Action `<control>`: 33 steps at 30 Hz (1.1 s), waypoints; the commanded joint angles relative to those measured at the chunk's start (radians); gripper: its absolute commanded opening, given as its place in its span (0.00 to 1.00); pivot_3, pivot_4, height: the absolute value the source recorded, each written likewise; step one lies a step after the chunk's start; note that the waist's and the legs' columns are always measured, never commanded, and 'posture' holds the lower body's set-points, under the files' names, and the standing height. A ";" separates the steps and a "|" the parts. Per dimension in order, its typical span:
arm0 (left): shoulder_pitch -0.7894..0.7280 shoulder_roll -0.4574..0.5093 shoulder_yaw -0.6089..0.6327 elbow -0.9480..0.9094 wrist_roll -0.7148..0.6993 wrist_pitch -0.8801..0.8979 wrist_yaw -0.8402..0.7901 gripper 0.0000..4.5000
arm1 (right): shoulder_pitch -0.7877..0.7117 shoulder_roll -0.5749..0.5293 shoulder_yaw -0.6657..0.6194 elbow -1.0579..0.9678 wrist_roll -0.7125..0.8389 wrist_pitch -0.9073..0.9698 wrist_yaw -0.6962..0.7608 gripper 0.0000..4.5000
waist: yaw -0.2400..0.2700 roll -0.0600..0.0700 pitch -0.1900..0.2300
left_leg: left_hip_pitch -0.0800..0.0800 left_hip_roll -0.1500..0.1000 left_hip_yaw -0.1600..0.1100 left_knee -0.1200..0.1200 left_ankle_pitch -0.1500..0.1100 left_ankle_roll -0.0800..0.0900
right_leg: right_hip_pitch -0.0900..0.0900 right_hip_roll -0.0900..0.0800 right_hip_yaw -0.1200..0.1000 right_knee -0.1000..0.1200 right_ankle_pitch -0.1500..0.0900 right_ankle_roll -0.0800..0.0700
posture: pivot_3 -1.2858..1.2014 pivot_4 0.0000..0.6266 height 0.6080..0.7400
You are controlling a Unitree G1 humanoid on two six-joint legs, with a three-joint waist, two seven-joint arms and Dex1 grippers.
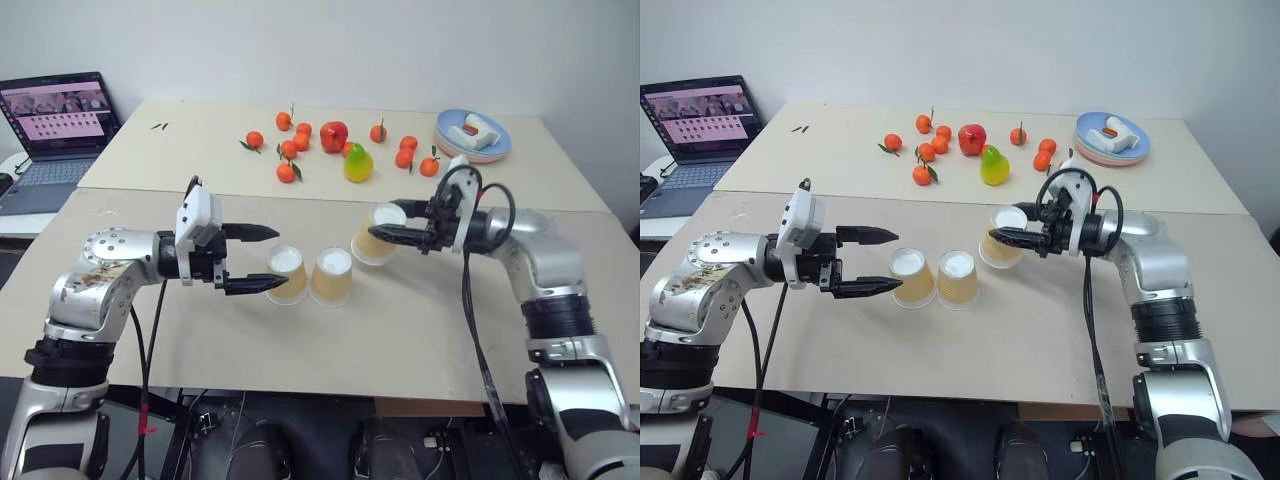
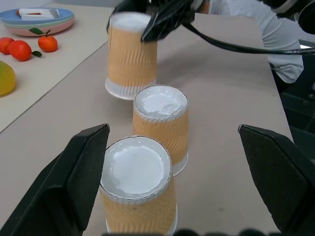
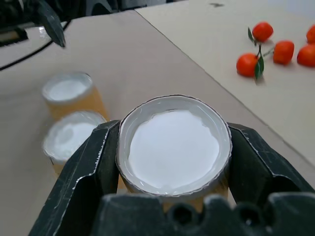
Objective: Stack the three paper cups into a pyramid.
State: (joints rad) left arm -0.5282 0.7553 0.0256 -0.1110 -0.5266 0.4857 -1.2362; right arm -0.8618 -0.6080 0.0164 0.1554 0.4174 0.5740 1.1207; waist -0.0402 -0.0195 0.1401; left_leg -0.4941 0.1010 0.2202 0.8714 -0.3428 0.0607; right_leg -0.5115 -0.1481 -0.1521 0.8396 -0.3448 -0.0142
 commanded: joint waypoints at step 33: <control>0.050 0.046 0.044 -0.066 -0.007 -0.020 0.043 1.00 | -0.339 0.179 0.263 0.107 -0.029 0.144 0.148 0.60 | -0.003 0.000 0.000 | -0.003 0.000 0.000 -0.001 0.000 0.000 | -0.002 0.000 -0.002 0.000 0.000 -0.001 | 0.52 0.24 0.41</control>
State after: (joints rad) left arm -0.4728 0.7859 0.0381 -0.1417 -0.5148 0.4631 -1.1975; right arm -1.1691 -0.4358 0.3029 0.2664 0.3930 0.7401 1.2637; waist -0.0432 -0.0193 0.1403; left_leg -0.4967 0.1004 0.2201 0.8709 -0.3427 0.0605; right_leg -0.5133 -0.1481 -0.1535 0.8392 -0.3449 -0.0149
